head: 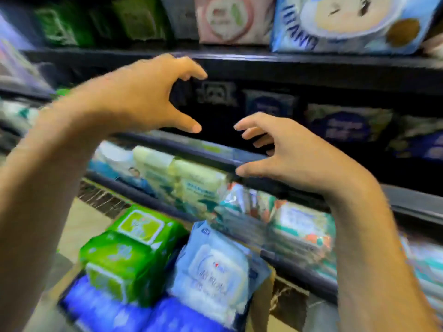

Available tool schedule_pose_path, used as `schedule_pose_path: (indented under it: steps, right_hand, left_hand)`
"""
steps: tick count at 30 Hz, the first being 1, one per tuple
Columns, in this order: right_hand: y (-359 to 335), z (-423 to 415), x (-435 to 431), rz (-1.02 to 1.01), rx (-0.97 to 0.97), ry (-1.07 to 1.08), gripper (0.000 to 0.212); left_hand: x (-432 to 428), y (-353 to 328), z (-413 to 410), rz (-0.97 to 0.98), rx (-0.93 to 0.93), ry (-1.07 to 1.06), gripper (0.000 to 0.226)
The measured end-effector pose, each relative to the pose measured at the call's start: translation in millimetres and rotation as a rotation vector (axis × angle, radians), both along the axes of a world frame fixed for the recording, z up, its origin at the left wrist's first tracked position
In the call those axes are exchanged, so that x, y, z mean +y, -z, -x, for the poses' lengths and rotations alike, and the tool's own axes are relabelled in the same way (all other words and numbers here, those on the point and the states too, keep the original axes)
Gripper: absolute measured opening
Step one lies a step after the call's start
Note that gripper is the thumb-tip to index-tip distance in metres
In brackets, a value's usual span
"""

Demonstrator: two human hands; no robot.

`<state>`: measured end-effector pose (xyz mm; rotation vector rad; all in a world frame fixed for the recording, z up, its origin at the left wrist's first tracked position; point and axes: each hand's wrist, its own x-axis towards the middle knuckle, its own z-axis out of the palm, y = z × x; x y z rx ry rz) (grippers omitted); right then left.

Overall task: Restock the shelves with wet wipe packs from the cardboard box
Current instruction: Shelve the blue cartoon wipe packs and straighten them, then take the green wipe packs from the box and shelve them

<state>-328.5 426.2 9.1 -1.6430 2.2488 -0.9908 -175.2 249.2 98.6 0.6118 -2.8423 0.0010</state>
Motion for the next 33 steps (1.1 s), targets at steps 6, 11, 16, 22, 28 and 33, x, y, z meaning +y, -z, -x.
schedule_pose_path:
  steps: [6,11,16,22,28,33]
  right_hand:
    - [2.0,-25.3,-24.0,-0.207,0.093,-0.123,0.074]
    - [-8.3,-51.8,-57.0,-0.339,0.144,-0.150,0.070]
    - [9.3,-78.2,-119.3,-0.480,0.184,-0.136,0.071]
    - [36.8,-111.9,-192.4,-0.609,0.228,-0.112,0.068]
    - [70.1,-130.0,-226.0,-0.789,0.203,-0.116,0.068]
    - [89.6,-139.2,-251.6,-0.819,0.214,-0.096,0.067]
  left_hand:
    - [-25.7,21.7,-20.6,-0.163,-0.215,-0.009,0.073]
    - [-56.5,64.8,-37.6,-0.251,-0.391,0.211,0.062]
    - [-142.5,106.8,-90.4,-0.336,-0.529,0.167,0.073]
    - [-196.6,179.2,-160.8,-0.513,-0.596,0.185,0.081]
    - [-214.1,258.6,-204.4,-0.653,-0.578,0.234,0.091]
    - [-218.7,310.0,-228.3,-0.909,-0.232,0.240,0.108]
